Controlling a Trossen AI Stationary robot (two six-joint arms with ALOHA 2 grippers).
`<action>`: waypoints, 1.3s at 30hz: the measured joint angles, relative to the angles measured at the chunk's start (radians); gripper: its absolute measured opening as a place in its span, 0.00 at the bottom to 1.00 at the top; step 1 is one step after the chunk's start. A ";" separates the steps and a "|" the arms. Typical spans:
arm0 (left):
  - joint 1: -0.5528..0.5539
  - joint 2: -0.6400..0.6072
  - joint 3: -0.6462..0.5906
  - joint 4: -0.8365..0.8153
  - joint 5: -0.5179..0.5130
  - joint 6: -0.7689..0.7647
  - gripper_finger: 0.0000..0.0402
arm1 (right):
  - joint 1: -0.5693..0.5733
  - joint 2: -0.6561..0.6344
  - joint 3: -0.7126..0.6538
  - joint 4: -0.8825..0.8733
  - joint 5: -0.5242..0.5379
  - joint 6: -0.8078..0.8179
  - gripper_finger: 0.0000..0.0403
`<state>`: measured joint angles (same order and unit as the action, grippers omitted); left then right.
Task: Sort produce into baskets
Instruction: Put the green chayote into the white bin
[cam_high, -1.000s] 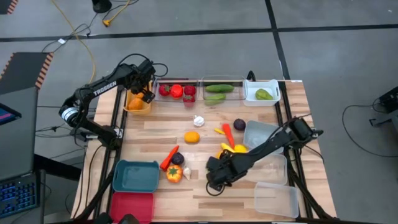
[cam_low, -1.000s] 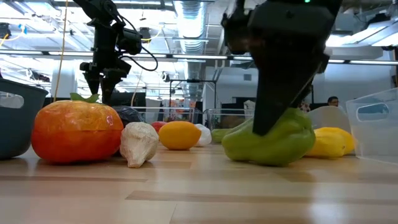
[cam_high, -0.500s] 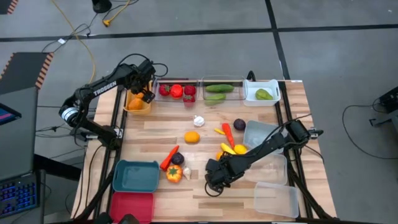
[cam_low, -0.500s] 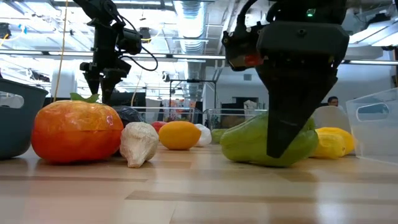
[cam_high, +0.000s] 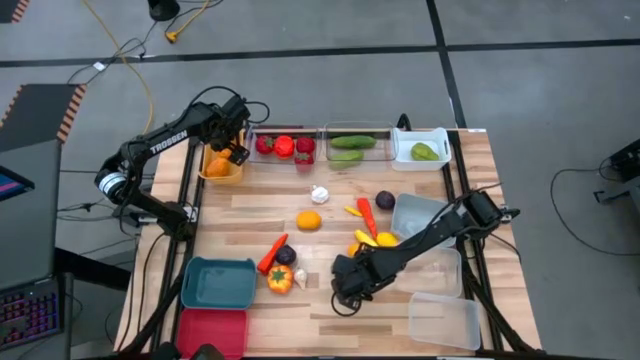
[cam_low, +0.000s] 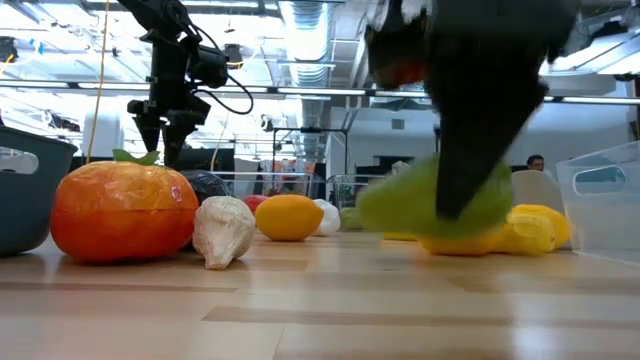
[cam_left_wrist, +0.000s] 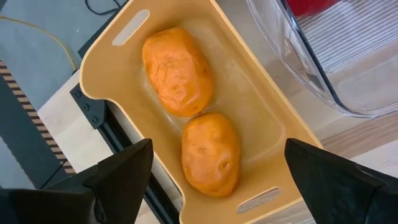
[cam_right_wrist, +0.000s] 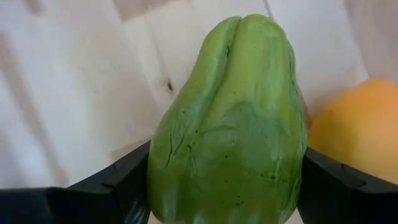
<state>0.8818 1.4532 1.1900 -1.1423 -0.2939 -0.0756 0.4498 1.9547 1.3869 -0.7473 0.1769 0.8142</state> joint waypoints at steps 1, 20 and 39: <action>0.000 0.000 0.000 0.000 0.000 0.000 0.88 | 0.000 -0.018 0.000 -0.007 0.000 -0.007 0.81; 0.000 0.000 0.000 0.000 0.054 -0.018 0.88 | -0.290 -0.508 0.000 -0.418 0.273 -0.257 0.82; 0.000 0.000 0.000 0.000 0.054 -0.019 0.88 | -1.083 -0.591 -0.028 -0.455 0.279 -0.652 0.83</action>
<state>0.8814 1.4532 1.1900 -1.1419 -0.2401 -0.0948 -0.6327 1.3638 1.3591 -1.2023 0.4564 0.1622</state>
